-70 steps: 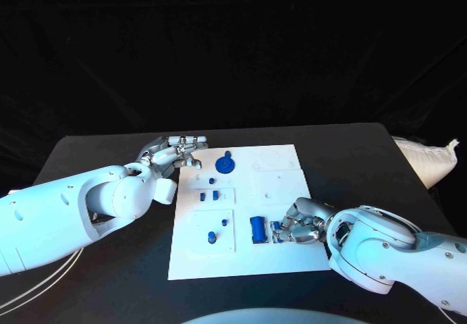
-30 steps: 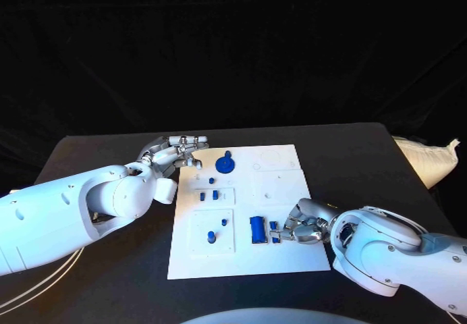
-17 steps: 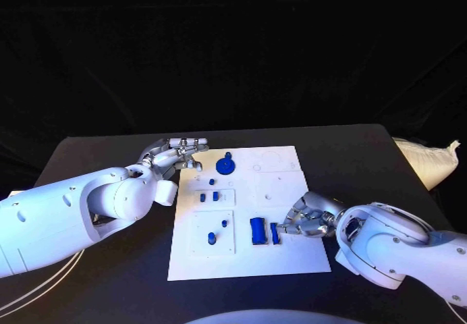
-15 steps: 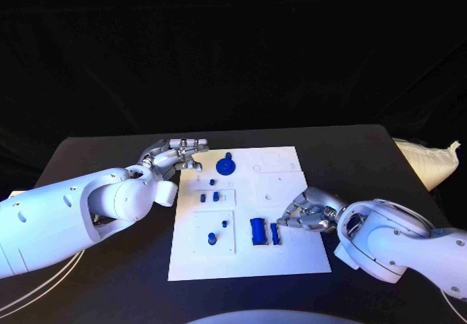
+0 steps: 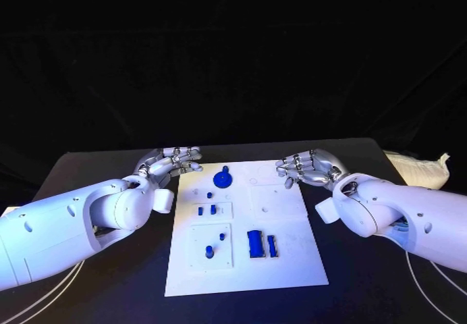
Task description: Assemble the parts on the task board
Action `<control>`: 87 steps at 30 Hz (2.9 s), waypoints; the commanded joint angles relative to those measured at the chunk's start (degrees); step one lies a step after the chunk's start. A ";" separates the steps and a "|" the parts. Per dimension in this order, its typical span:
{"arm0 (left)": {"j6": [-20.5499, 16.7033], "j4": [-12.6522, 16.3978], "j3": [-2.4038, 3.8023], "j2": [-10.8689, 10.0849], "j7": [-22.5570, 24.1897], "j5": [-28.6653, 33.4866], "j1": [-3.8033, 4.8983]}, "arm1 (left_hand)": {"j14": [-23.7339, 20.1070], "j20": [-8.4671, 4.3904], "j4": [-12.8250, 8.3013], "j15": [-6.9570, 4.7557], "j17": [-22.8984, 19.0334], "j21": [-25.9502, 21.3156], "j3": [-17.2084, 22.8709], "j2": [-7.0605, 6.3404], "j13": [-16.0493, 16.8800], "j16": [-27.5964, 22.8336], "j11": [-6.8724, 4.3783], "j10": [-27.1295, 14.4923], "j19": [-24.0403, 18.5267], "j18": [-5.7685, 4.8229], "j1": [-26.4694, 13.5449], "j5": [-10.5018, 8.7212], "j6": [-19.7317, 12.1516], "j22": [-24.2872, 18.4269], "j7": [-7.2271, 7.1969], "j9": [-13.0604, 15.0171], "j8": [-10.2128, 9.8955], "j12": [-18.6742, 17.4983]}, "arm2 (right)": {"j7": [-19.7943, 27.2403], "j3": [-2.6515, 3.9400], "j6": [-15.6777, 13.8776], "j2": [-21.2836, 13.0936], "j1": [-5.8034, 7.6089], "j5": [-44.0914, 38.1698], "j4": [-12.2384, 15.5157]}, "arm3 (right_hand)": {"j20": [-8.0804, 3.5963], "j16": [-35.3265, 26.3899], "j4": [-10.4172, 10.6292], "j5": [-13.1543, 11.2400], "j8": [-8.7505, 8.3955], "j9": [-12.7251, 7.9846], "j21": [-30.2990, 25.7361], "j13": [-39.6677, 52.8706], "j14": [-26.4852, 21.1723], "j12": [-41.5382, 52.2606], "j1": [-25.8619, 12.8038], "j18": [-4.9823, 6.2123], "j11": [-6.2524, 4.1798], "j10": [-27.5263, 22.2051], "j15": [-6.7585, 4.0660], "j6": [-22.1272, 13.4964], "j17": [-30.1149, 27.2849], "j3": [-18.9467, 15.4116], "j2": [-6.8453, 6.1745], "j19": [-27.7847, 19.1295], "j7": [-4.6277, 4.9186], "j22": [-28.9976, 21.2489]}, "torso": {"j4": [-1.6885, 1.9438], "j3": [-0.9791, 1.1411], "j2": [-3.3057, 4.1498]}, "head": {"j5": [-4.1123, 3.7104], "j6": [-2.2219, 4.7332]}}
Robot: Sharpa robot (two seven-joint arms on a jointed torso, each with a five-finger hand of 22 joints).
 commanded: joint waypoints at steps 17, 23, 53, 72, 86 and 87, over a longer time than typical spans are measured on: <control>-1.43 -14.74 0.09 9.39 6.14 3.11 0.01 | 0.35 5.24 0.24 3.93 -8.92 -11.39 -0.48 0.53 -0.05 -21.99 1.58 -0.19 -6.82 1.33 0.44 -0.04 -0.41 -14.54 0.74 -0.08 -3.43 -7.80 | 16.04 0.69 9.30 15.70 -0.11 16.23 -24.36 | 2.40 -18.87 -3.50 -0.13 -0.35 -6.88 -16.42 -22.89 4.12 -1.97 -3.47 0.36 1.59 2.21 2.08 0.03 -16.44 8.37 -1.24 5.74 1.18 -14.48 | 0.30 -0.54 -4.22 | 0.45 4.89; -1.33 -17.43 0.09 11.16 6.52 2.73 -0.07 | 0.55 5.24 0.27 3.94 -8.99 -11.35 -0.54 0.59 -0.05 -22.40 1.61 -0.16 -6.65 1.33 0.44 -0.03 -0.36 -14.89 0.80 -0.08 -3.52 -7.90 | 16.51 0.72 10.60 17.87 -1.31 15.84 -27.39 | 2.38 -19.98 -4.18 -0.09 -0.44 -7.49 -17.54 -23.48 4.43 -2.14 -4.21 0.25 1.63 2.23 2.25 0.12 -17.53 8.84 -1.36 6.31 1.14 -15.59 | 0.34 -0.22 -5.08 | 0.70 5.08; -25.73 4.96 1.17 2.85 10.12 -5.00 -5.19 | -41.29 -9.78 -0.47 -4.19 -12.94 -15.16 -18.86 6.63 -3.58 -34.69 -7.67 -45.37 -39.52 -9.33 -56.85 -6.80 -42.90 -34.30 -10.62 -3.87 -7.87 -11.72 | 20.04 -1.82 -16.96 10.27 -1.44 25.76 -2.70 | -8.11 -24.78 -10.02 -11.50 -4.03 -15.15 -32.91 -26.97 -47.60 -5.77 -64.62 -10.18 -5.80 -46.94 -2.50 -42.37 -24.19 -3.18 1.46 -37.14 -9.62 -29.77 | 0.50 -0.37 -7.85 | 2.67 6.59; -26.48 5.68 1.20 2.57 10.27 -5.24 -5.34 | -49.44 -9.78 -0.47 -4.19 -12.94 -15.16 -25.46 6.63 -3.58 -34.69 -7.67 -54.17 -45.79 -9.33 -67.97 -6.80 -51.22 -41.18 -10.62 -3.87 -7.87 -11.72 | 20.28 -1.94 -18.19 9.87 -1.42 26.26 -1.46 | -8.11 -24.78 -10.02 -11.50 -4.03 -15.15 -32.91 -26.97 -57.60 -5.77 -76.20 -10.18 -5.80 -56.41 -2.50 -50.60 -24.19 -7.64 1.46 -45.57 -9.62 -34.45 | 0.50 -0.37 -7.85 | 2.67 6.59; -26.48 5.68 1.20 2.57 10.27 -5.24 -5.34 | -52.25 -9.78 -0.47 -4.19 -12.94 -15.16 -25.46 6.63 -3.58 -34.69 -7.67 -57.34 -51.38 -9.33 -71.82 -6.80 -54.18 -41.18 -10.62 -3.87 -7.87 -11.72 | 20.28 -1.94 -18.19 9.87 -1.42 26.26 -1.46 | -8.11 -24.78 -10.02 -11.50 -4.03 -15.15 -32.91 -26.97 -66.09 -5.77 -86.06 -10.18 -5.80 -64.43 -2.50 -57.53 -24.19 -7.64 1.46 -52.69 -9.62 -34.45 | 0.50 -0.37 -7.85 | 2.67 6.59; -26.48 5.68 1.20 2.57 10.27 -5.24 -5.34 | -56.38 -9.78 -0.47 -4.19 -12.94 -15.16 -25.46 6.63 -3.58 -34.69 -7.67 -57.42 -51.38 -9.33 -72.08 -6.80 -54.17 -41.18 -10.62 -3.87 -7.87 -11.72 | 20.28 -1.94 -18.19 9.87 -1.42 26.26 -1.46 | -8.11 -24.78 -10.02 -11.50 -4.03 -15.15 -32.91 -26.97 -66.09 -5.77 -86.06 -10.18 -5.80 -64.43 -2.50 -57.53 -24.19 -7.64 1.46 -52.69 -9.62 -34.45 | 0.50 -0.37 -7.85 | 2.67 6.59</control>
